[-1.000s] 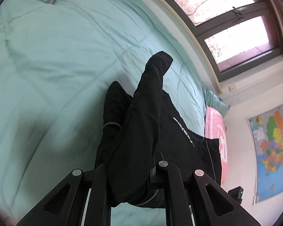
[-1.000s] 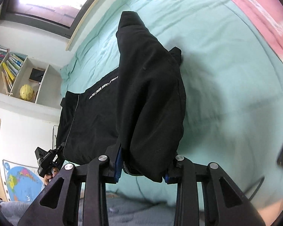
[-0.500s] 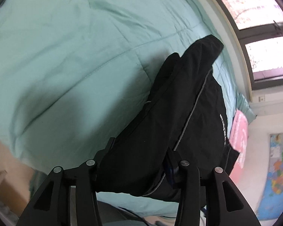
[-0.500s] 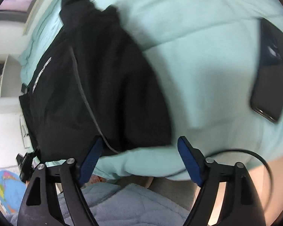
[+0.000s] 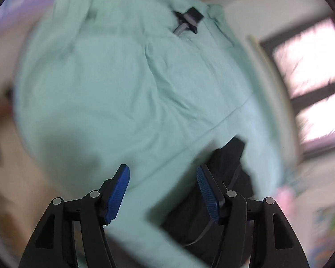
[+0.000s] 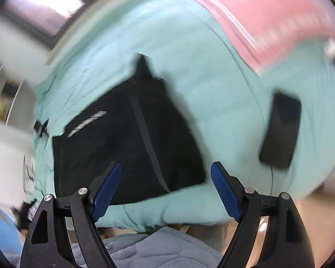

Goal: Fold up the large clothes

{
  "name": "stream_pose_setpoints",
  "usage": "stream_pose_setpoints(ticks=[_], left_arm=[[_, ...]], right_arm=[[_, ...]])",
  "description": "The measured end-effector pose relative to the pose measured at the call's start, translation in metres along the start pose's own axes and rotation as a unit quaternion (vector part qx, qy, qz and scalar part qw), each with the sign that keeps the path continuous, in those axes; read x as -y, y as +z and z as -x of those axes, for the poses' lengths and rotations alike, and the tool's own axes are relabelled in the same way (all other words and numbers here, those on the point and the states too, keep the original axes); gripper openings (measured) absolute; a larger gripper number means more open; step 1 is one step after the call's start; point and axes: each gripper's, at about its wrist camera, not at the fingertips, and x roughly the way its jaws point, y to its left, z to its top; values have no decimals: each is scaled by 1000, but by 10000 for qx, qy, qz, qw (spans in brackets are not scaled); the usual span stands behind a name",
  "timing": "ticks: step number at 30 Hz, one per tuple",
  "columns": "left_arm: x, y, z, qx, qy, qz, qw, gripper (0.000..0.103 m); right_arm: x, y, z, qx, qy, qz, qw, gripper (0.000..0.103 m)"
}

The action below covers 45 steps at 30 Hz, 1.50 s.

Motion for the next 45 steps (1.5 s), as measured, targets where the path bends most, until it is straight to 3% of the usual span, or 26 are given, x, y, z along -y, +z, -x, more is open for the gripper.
stream_pose_setpoints(ticks=[3, 5, 8, 10, 12, 16, 20, 21, 22, 24, 30, 35, 41, 45], left_arm=[[57, -21, 23, -14, 1212, -960, 9880, 64], [82, -34, 35, -25, 1151, -1388, 9836, 64], [131, -61, 53, -20, 770, -2163, 9733, 64], [173, -80, 66, 12, 485, -2823, 9581, 64], [204, -94, 78, 129, 438, -3273, 9438, 64], [255, -117, 86, 552, 641, -3894, 9172, 64], [276, -130, 90, 594, 646, -4099, 9079, 64], [283, -135, 90, 679, 779, -4224, 9005, 64], [290, -143, 88, 877, 1031, -4396, 8879, 64], [295, -151, 85, 967, 1134, -4588, 8760, 64], [302, -163, 79, 708, 765, -4670, 8781, 64], [308, -168, 75, 622, 597, -4736, 8765, 64], [303, -162, 68, 736, 746, -4359, 8939, 64], [299, -157, 62, 613, 669, -4156, 9050, 64]], right_arm=[[-68, 12, 10, 287, -719, 753, 9942, 84], [-105, 14, 13, 352, -871, 1138, 9891, 84], [-152, 11, 18, 410, -723, 1611, 9834, 84], [-181, 8, 21, 490, -632, 1948, 9776, 84], [-204, 2, 24, 594, -545, 2228, 9715, 84], [-233, -11, 43, 851, -180, 2347, 9682, 84], [-246, -17, 44, 1025, -834, 2515, 9588, 84], [-244, -17, 43, 1000, -839, 2418, 9615, 84], [-243, -15, 42, 979, -829, 2336, 9638, 84], [-236, -12, 36, 953, -894, 2157, 9677, 84], [-231, -4, 27, 918, -1260, 2081, 9656, 84], [-231, -4, 25, 800, -1147, 2172, 9661, 84], [-225, -1, 22, 772, -984, 2161, 9683, 84], [-221, 2, 21, 749, -915, 2136, 9697, 84]])
